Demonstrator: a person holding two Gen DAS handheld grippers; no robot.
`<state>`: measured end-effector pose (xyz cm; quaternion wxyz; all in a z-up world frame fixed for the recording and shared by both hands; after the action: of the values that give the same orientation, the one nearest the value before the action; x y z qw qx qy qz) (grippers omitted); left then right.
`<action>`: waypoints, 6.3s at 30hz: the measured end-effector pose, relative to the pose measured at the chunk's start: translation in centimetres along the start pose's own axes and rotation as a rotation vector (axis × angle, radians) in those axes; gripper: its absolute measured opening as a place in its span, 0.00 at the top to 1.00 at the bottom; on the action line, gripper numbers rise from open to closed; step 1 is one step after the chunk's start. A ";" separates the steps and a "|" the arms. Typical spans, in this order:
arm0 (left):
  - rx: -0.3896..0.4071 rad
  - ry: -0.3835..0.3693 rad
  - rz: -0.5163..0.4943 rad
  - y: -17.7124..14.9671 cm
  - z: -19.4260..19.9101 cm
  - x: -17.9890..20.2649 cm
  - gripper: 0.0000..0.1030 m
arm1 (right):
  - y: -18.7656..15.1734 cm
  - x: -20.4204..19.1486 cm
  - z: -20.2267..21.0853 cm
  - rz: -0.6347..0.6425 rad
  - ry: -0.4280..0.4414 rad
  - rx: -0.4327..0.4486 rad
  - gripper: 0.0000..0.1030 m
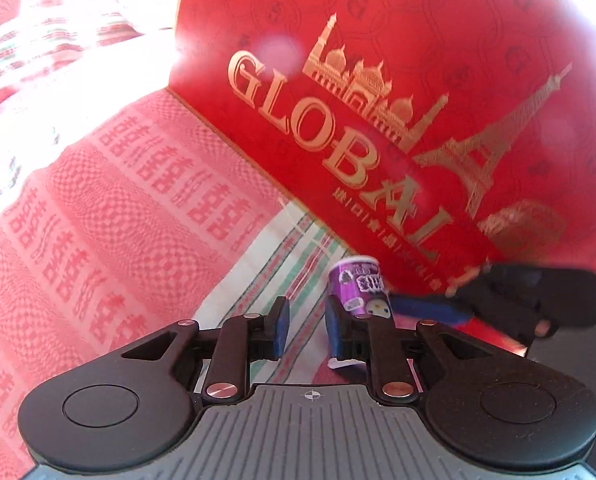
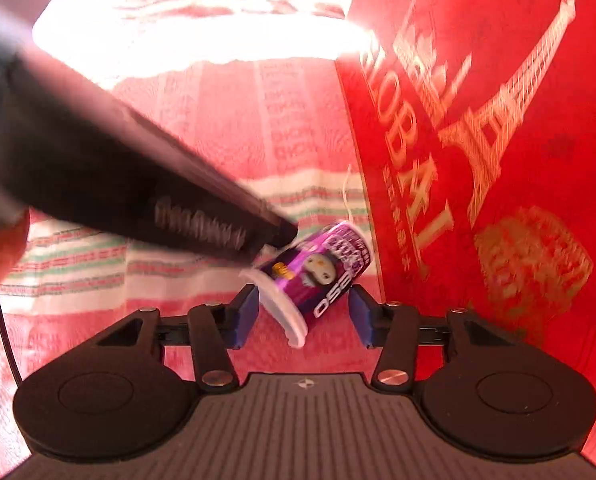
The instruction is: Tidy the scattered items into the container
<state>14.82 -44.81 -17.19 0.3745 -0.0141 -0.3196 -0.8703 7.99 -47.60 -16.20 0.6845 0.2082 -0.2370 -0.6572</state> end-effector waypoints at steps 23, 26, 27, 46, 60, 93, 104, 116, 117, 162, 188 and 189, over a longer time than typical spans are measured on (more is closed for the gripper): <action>-0.011 -0.157 0.160 -2.8 2.8 3.4 0.57 | -2.6 -0.2 2.2 -0.043 0.122 -0.020 0.46; -0.045 -0.143 0.190 -3.3 1.9 4.3 0.57 | -3.1 -0.1 2.6 -0.056 0.120 -0.021 0.45; -0.049 -0.129 0.200 -3.4 1.6 4.4 0.57 | -3.3 0.0 2.7 -0.061 0.120 -0.021 0.45; 0.010 0.013 0.394 -2.9 -0.2 4.3 0.99 | -3.9 1.2 4.2 -0.099 0.093 -0.001 0.42; -0.163 -0.097 0.204 -7.1 4.1 -1.3 0.98 | -2.8 0.6 4.0 -0.008 0.162 -0.008 0.38; 0.030 0.013 0.118 -9.6 8.1 -1.4 0.46 | 1.7 -0.6 0.0 -0.203 0.247 -0.100 0.41; 0.024 0.095 0.066 -10.5 7.0 -0.1 0.47 | 2.4 0.7 1.3 -0.163 0.183 -0.063 0.41; 0.095 0.196 0.215 -7.8 7.2 -4.3 0.47 | 1.6 -0.7 2.2 -0.064 0.203 -0.086 0.41; 0.104 0.196 0.225 -7.8 7.6 -4.6 0.46 | 1.5 -0.7 2.1 -0.065 0.204 -0.090 0.41; 0.102 -0.162 0.393 -5.2 5.2 -5.9 0.55 | 3.5 -1.4 -1.7 0.124 0.225 -0.056 0.47; -0.026 -0.128 0.297 -7.2 7.0 -9.9 0.92 | 5.1 -10.5 -1.7 1.014 0.399 -0.036 0.46; -0.019 -0.117 0.308 -7.3 7.1 -9.9 0.91 | 5.3 -10.7 -2.0 1.036 0.409 -0.050 0.48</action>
<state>15.61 -30.64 -18.12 0.4841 -0.1173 -0.3267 -0.8032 13.14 -36.73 -15.20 0.9549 0.1717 -0.1549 -0.1864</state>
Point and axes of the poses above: each gripper's, at about its wrist camera, not at the fingertips, and z roughly against the way its jaws point, x to its right, y to its top, the point moved 3 cm from there along -z, roughly the way its jaws point, and after that the axes turned 6 degrees about x, right-handed, at the moved point
